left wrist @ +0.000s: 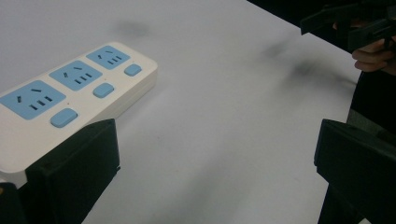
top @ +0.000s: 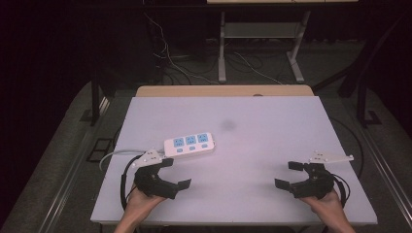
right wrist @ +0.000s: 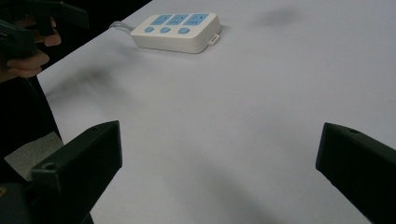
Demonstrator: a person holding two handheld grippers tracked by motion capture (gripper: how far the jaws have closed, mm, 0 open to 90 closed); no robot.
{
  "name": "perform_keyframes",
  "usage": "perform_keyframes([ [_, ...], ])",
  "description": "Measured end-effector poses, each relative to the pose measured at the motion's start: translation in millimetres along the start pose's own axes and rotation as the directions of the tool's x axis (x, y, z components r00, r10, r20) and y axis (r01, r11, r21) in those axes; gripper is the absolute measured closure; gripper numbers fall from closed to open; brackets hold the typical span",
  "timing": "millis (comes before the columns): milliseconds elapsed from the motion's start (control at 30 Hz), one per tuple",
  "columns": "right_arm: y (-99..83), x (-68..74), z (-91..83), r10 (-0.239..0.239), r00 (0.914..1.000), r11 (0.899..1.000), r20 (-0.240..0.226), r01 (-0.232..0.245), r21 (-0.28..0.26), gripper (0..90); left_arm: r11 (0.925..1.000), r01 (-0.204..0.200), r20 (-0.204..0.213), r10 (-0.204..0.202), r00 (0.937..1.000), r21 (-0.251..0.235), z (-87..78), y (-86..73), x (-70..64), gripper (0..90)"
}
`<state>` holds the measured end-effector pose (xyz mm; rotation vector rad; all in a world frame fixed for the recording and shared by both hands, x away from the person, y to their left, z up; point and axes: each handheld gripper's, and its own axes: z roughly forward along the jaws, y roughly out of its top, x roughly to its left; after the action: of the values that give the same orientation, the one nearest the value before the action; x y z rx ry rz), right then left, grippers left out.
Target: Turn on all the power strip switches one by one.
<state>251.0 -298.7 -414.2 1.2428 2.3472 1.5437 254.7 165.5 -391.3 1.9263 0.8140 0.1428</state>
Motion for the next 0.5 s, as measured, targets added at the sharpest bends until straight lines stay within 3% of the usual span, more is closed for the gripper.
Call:
perform_keyframes([
  [500, -1.0, -2.0, 0.1, -0.003, 1.0, 1.0, -0.007, 0.003, 0.003, 0.4, 0.9988, -0.027, -0.013, 0.027, 0.9995, 0.042, -8.5, 24.1, 8.8, 0.0],
])
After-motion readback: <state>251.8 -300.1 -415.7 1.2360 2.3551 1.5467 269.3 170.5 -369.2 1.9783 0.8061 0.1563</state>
